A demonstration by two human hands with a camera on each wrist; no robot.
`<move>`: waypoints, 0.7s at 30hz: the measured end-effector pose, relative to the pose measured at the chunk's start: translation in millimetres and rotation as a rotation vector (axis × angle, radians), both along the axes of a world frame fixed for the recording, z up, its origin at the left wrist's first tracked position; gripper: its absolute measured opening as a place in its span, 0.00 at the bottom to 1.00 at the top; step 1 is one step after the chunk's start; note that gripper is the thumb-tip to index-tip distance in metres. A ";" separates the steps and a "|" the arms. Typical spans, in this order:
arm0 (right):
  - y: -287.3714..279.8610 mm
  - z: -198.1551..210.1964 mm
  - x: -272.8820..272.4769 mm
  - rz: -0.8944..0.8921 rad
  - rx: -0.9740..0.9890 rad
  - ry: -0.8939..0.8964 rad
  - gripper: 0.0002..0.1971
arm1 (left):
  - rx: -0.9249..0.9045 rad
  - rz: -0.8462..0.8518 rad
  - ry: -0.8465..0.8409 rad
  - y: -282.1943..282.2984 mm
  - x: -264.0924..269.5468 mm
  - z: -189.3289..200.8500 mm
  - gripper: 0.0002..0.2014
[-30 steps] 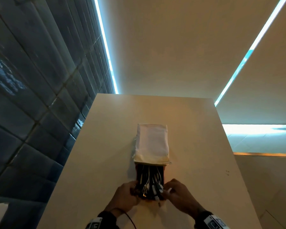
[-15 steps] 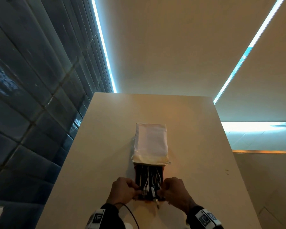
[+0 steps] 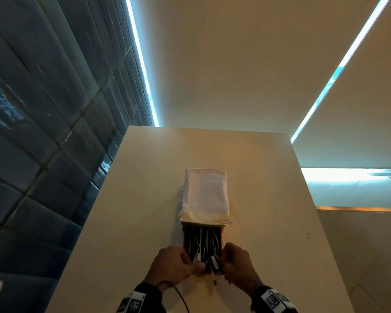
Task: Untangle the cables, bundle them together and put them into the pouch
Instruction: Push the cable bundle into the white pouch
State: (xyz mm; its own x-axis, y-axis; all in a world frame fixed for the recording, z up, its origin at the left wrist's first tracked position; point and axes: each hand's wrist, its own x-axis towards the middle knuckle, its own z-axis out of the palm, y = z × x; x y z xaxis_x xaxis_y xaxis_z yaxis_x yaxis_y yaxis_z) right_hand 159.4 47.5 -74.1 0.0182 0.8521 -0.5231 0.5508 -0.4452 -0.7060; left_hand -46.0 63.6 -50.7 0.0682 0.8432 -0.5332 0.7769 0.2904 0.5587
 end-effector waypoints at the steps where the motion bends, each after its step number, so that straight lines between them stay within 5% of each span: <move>1: -0.4 2.4 2.2 0.016 -0.014 0.031 0.11 | -0.016 -0.051 0.021 -0.4 2.8 0.8 0.21; 4: 1.3 11.4 7.8 0.103 -0.006 0.075 0.16 | 0.023 -0.062 0.065 2.3 4.5 -3.4 0.15; 8: 6.4 17.8 5.9 0.362 0.045 -0.111 0.17 | 0.094 -0.007 0.041 6.7 -0.9 -8.7 0.08; 11: 11.0 11.7 3.2 0.265 0.014 -0.058 0.08 | 0.104 0.022 -0.051 8.4 -5.5 -12.4 0.13; 15: 13.9 13.5 -6.5 0.210 -0.040 -0.052 0.11 | 0.182 0.004 -0.083 8.1 -8.8 -16.9 0.26; 21: 11.9 20.6 -11.6 0.242 -0.029 -0.085 0.14 | 0.394 -0.144 0.055 -4.9 -9.0 -23.6 0.16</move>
State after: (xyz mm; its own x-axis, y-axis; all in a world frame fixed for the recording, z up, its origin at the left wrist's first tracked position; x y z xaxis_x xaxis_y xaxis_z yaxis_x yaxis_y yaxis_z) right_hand 147.8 59.4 -53.5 -0.1396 0.8217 -0.5526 0.7004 -0.3125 -0.6417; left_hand -55.0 58.7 -74.3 0.1812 0.9672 -0.1779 0.8256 -0.0513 0.5620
